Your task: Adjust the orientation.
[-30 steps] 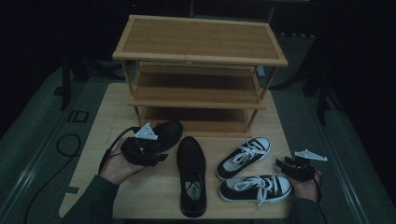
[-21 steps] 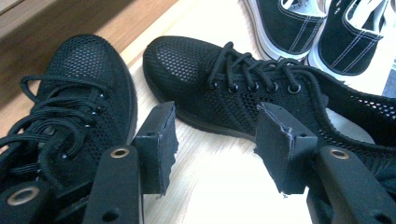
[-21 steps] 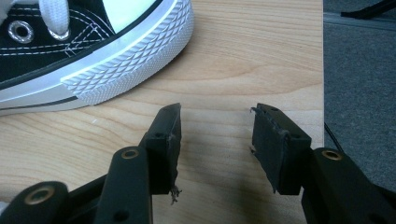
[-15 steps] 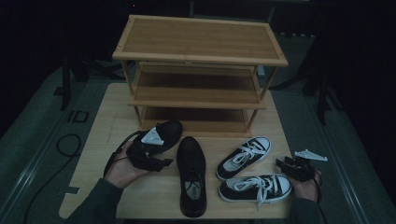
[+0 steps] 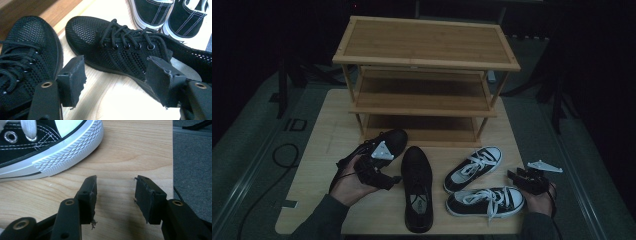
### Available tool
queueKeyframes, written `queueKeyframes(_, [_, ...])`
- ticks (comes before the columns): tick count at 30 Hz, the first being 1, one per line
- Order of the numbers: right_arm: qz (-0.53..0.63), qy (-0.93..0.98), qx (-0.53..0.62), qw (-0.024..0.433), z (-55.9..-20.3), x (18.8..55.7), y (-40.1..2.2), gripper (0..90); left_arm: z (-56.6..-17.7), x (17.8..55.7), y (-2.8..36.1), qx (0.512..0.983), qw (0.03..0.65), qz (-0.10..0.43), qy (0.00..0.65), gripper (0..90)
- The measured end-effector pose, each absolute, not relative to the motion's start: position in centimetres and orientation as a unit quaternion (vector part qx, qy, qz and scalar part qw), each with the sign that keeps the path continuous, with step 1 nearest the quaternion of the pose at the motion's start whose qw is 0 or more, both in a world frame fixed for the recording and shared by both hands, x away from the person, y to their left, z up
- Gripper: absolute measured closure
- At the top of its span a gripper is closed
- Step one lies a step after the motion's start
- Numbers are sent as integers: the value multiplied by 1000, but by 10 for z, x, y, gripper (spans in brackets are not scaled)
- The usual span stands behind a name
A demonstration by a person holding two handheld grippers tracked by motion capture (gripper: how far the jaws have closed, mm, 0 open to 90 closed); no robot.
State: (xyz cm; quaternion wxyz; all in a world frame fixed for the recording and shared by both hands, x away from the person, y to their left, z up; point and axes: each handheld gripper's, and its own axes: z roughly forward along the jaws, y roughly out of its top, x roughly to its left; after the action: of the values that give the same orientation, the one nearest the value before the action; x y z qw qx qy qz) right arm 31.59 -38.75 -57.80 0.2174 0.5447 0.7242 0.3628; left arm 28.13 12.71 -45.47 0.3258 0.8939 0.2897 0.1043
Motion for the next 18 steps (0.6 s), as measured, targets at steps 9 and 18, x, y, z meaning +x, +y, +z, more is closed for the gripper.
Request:
queueKeyframes(9, [363,724,544,217,-578,316,-388,515,-459,279,120,897,322,102,286,285])
queueKeyframes(18, [363,724,544,217,-578,316,-388,515,-463,279,113,895,324,89,294,239])
